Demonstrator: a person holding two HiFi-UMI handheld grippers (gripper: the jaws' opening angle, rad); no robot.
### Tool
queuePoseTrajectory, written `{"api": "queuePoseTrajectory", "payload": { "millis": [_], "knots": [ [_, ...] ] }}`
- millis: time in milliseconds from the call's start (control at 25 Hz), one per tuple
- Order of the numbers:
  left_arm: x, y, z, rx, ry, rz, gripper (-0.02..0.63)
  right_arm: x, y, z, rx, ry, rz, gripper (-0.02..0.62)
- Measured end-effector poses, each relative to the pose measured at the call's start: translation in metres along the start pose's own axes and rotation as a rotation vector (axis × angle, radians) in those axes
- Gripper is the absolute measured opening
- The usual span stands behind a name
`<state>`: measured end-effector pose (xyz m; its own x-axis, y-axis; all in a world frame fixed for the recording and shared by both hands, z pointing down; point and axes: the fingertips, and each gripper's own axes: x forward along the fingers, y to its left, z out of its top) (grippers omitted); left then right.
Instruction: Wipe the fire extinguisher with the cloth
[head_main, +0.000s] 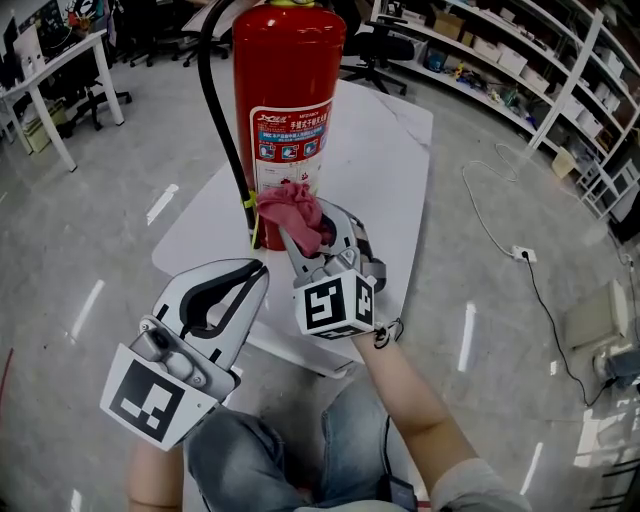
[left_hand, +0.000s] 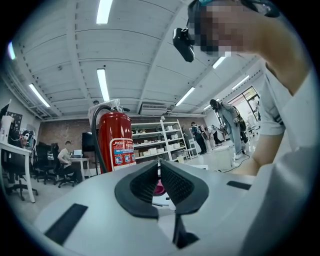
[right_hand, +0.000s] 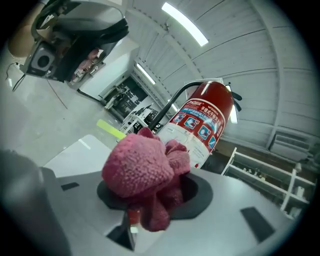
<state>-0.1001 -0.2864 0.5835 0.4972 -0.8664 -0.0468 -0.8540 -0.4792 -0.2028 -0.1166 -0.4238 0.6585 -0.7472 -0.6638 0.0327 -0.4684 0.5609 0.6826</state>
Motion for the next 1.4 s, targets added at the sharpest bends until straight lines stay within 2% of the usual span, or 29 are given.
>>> {"api": "queuePoseTrajectory", "payload": {
  "millis": [200,480,680,880,1120,1280,1400],
  "knots": [
    [-0.004,0.000,-0.002,0.005,0.005,0.009,0.025,0.006,0.030,-0.024,-0.032,0.074,0.073,0.164],
    [-0.007,-0.001,-0.005,0.004,0.016,0.038,0.025,0.000,0.050,-0.045,-0.011,0.148,0.177,0.163],
    [-0.004,0.006,-0.011,0.014,0.022,0.056,0.025,-0.014,0.018,-0.009,0.128,0.011,0.105,0.160],
    [0.010,0.029,-0.011,0.007,0.020,0.057,0.025,-0.024,-0.011,0.027,0.283,-0.111,0.107,0.158],
    [0.029,0.053,-0.009,-0.027,0.040,-0.014,0.025,-0.036,-0.030,0.056,0.556,-0.213,0.089,0.158],
    [0.039,0.057,0.006,-0.009,0.042,-0.033,0.024,-0.052,-0.044,0.076,0.604,-0.228,0.119,0.158],
    [0.039,0.054,0.028,-0.063,0.022,-0.028,0.024,-0.068,-0.058,0.096,0.615,-0.233,0.153,0.158]
  ]
}}
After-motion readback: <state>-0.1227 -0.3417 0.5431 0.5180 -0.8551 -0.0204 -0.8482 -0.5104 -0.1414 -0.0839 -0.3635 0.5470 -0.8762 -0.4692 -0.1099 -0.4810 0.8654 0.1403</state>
